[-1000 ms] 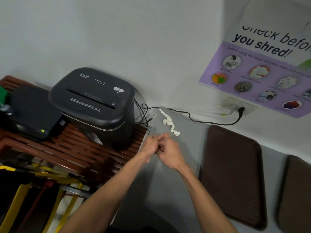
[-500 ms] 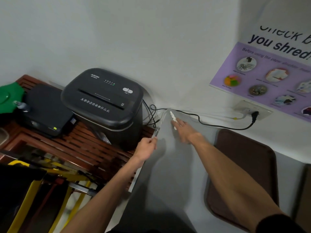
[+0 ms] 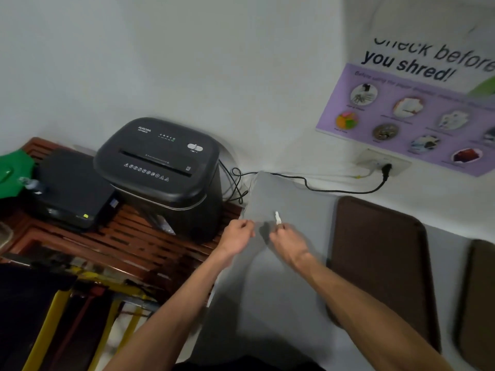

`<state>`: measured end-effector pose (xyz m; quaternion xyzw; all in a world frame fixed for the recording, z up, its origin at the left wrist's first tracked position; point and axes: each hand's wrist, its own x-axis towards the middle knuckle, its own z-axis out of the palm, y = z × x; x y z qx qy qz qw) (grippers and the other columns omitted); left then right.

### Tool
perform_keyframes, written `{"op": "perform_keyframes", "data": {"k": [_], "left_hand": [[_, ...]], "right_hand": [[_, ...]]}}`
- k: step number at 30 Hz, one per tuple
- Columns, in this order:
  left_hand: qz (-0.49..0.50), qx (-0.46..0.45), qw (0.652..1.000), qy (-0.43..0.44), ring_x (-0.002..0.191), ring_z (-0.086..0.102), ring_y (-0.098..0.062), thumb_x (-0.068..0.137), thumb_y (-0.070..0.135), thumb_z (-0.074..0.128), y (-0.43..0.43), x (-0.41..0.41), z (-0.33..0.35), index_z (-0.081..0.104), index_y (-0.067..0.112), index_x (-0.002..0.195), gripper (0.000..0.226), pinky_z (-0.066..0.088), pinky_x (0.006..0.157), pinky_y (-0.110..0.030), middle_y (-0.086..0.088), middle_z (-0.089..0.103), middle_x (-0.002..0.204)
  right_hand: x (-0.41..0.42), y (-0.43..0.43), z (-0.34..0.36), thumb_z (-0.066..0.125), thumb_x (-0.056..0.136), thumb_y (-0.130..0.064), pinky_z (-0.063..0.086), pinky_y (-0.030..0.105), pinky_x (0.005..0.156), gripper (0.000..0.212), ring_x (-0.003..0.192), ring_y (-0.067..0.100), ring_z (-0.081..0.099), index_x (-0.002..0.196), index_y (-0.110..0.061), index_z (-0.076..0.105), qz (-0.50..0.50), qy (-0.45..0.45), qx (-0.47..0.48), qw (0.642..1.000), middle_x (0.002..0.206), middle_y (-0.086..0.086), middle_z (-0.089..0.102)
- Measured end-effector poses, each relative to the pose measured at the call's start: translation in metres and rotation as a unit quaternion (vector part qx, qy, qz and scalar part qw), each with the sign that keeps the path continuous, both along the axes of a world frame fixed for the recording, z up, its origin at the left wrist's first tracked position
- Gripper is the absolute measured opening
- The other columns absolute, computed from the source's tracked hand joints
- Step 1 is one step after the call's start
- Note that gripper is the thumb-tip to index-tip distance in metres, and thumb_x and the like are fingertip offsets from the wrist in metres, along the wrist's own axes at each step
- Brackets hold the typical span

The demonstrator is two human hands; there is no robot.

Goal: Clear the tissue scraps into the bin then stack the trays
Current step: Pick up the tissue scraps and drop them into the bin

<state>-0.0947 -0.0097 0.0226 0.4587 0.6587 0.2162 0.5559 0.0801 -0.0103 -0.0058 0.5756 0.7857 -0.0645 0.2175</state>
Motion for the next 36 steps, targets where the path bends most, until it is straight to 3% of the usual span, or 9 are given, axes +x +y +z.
{"op": "perform_keyframes", "data": {"k": [3,5,8,13,17,22,25,32,36], "left_hand": [[-0.007,0.006,1.0,0.005,0.056,0.05,-0.015,0.1,0.033,0.053,-0.009,0.005,0.005,0.064,0.019,0.065,0.039,0.038,0.061,-0.03,0.008,0.053,0.051],[-0.008,0.012,1.0,0.002,0.058,0.051,-0.015,0.098,0.031,0.054,-0.017,0.009,0.011,0.064,0.02,0.064,0.038,0.038,0.061,-0.03,0.01,0.053,0.051],[-0.02,0.022,1.0,-0.002,0.06,0.049,-0.014,0.097,0.026,0.054,-0.031,0.016,0.02,0.064,0.019,0.065,0.035,0.035,0.059,-0.031,0.01,0.052,0.052],[-0.046,0.033,0.998,-0.017,0.057,0.044,-0.011,0.099,0.018,0.052,-0.068,0.048,0.043,0.059,0.018,0.071,0.029,0.032,0.054,-0.029,0.007,0.048,0.058],[-0.075,0.043,0.996,-0.028,0.059,0.041,-0.01,0.101,0.017,0.053,-0.107,0.085,0.052,0.058,0.016,0.081,0.02,0.032,0.053,-0.028,0.005,0.045,0.062],[-0.103,0.049,0.993,-0.037,0.045,0.039,-0.007,0.1,0.016,0.053,-0.164,0.143,0.058,0.059,0.017,0.082,0.019,0.029,0.041,-0.021,0.007,0.044,0.053],[-0.116,0.06,0.99,-0.047,0.048,0.04,-0.011,0.103,0.025,0.055,-0.208,0.182,0.054,0.059,0.02,0.078,0.026,0.03,0.045,-0.024,0.008,0.045,0.051],[-0.195,0.084,0.974,-0.082,0.049,0.042,-0.011,0.105,0.033,0.055,-0.336,0.288,0.05,0.063,0.018,0.082,0.028,0.032,0.048,-0.024,0.005,0.048,0.055],[-0.239,0.052,0.96,-0.138,0.05,0.044,-0.007,0.111,0.022,0.046,-0.399,0.349,0.049,0.066,0.007,0.096,0.029,0.034,0.047,-0.017,0.001,0.046,0.062]], "right_hand": [[0.006,-0.02,0.004,0.055,0.101,-0.007,0.054,0.041,0.089,0.025,0.108,0.038,0.071,0.118,-0.002,0.071,-0.13,0.108,-0.017,0.986,0.115,0.022,0.073],[0.014,-0.037,0.001,0.065,0.094,-0.021,0.054,0.033,0.079,0.018,0.099,0.028,0.075,0.101,-0.011,0.077,-0.25,0.226,-0.011,0.941,0.1,0.014,0.078],[0.018,-0.07,0.016,0.063,0.098,-0.008,0.047,0.014,0.062,0.015,0.069,-0.003,0.067,0.096,-0.008,0.078,-0.361,0.423,-0.028,0.831,0.077,0.002,0.075],[0.034,-0.12,0.044,0.045,0.107,-0.01,0.045,0.024,0.055,0.025,0.06,0.016,0.058,0.094,-0.011,0.067,-0.485,0.611,-0.023,0.626,0.067,0.005,0.064],[0.068,-0.166,0.069,0.055,0.106,-0.029,0.033,0.025,0.049,0.019,0.052,0.009,0.047,0.093,-0.016,0.06,-0.519,0.679,-0.015,0.519,0.072,0.004,0.053],[0.119,-0.244,0.088,0.06,0.108,-0.034,0.034,0.023,0.052,0.03,0.057,0.009,0.051,0.086,-0.018,0.048,-0.516,0.723,0.04,0.458,0.067,-0.006,0.045],[0.158,-0.299,0.094,0.062,0.107,-0.032,0.032,0.02,0.046,0.033,0.057,0.012,0.051,0.081,-0.015,0.048,-0.512,0.736,0.077,0.436,0.068,-0.002,0.046],[0.265,-0.438,0.092,0.061,0.108,-0.028,0.03,0.027,0.051,0.038,0.055,0.011,0.036,0.074,-0.024,0.044,-0.508,0.687,0.149,0.499,0.061,-0.004,0.045],[0.319,-0.514,0.083,0.051,0.111,-0.032,0.034,0.022,0.051,0.025,0.058,0.005,0.037,0.089,-0.022,0.05,-0.549,0.668,0.18,0.47,0.071,-0.006,0.044]]}}
